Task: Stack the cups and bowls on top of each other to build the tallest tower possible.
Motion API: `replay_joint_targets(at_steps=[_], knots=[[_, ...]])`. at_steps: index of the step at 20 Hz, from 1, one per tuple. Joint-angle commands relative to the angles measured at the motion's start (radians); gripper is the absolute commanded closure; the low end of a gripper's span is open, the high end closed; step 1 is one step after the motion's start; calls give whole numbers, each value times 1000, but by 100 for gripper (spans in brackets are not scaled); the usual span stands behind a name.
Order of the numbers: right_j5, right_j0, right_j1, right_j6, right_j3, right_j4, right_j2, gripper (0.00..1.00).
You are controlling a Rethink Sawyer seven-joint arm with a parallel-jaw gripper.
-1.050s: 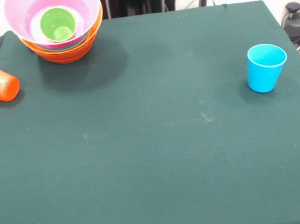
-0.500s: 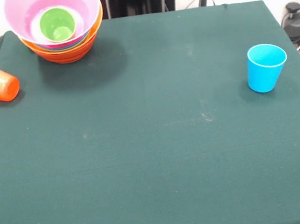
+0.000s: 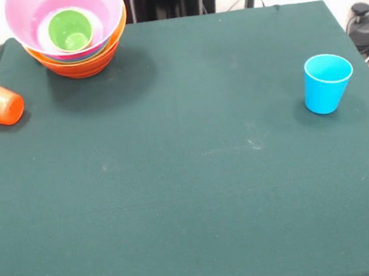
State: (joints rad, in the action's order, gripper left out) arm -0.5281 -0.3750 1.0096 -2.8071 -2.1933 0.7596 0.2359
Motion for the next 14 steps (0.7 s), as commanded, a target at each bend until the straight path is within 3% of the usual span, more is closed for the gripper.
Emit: replay_joint_targets(at_steps=[1, 6, 14], knots=[[-189, -30, -187, 288, 198, -44, 152, 0], [-233, -31, -223, 277, 247, -45, 176, 0], [-414, -10, -183, 274, 325, -94, 199, 0]])
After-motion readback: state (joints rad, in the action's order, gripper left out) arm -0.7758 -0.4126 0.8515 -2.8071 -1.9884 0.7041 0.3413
